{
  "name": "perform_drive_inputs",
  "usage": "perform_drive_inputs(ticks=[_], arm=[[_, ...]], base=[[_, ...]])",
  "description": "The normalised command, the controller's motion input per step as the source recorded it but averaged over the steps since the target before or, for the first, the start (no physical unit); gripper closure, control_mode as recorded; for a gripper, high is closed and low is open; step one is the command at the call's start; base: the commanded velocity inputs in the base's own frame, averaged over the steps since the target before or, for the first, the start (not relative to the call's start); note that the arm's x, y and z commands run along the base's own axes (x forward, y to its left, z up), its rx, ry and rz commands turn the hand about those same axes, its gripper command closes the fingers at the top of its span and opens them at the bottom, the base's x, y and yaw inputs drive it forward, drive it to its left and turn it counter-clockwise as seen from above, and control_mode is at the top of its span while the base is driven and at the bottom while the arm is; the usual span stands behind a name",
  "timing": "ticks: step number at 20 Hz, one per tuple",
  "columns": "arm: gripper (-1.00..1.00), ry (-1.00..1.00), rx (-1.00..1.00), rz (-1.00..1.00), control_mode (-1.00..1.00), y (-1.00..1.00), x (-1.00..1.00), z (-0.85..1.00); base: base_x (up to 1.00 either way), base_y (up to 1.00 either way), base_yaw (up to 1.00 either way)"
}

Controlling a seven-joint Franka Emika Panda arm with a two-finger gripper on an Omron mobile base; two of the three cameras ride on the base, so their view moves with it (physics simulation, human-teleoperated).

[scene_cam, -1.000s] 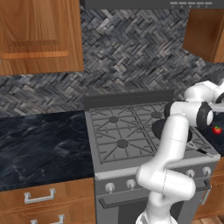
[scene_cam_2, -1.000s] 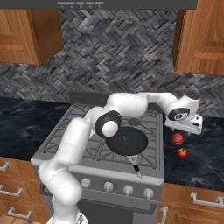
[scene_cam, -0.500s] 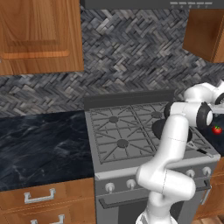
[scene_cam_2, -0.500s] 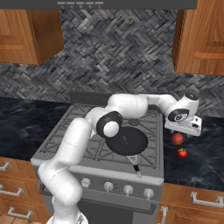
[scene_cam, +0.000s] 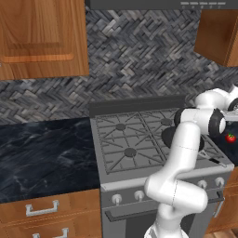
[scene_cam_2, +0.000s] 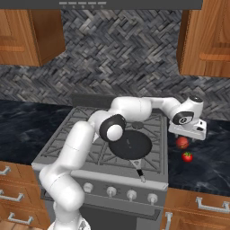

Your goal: Place the pan on the front right burner on the stove. Then place the tomato and the onion in the pan and turn on the front right burner.

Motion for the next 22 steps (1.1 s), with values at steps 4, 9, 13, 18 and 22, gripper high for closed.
perform_drive_inputs(ticks=[4, 9, 13, 18, 22], arm=[[-1.00, 0.00, 0.00, 0.00, -1.00, 0.02, 0.11, -0.13], [-1.00, 0.00, 0.00, 0.00, -1.00, 0.05, 0.09, -0.16], [-1.00, 0.00, 0.00, 0.00, -1.00, 0.00, 0.05, -0.19], [-1.00, 0.00, 0.00, 0.00, -1.00, 0.00, 0.02, -0.17], [-1.00, 0.00, 0.00, 0.00, -1.00, 0.00, 0.00, 0.00]], base=[[0.00, 0.00, 0.00], [0.00, 0.00, 0.00], [0.00, 0.00, 0.00], [0.00, 0.00, 0.00], [0.00, 0.00, 0.00]])
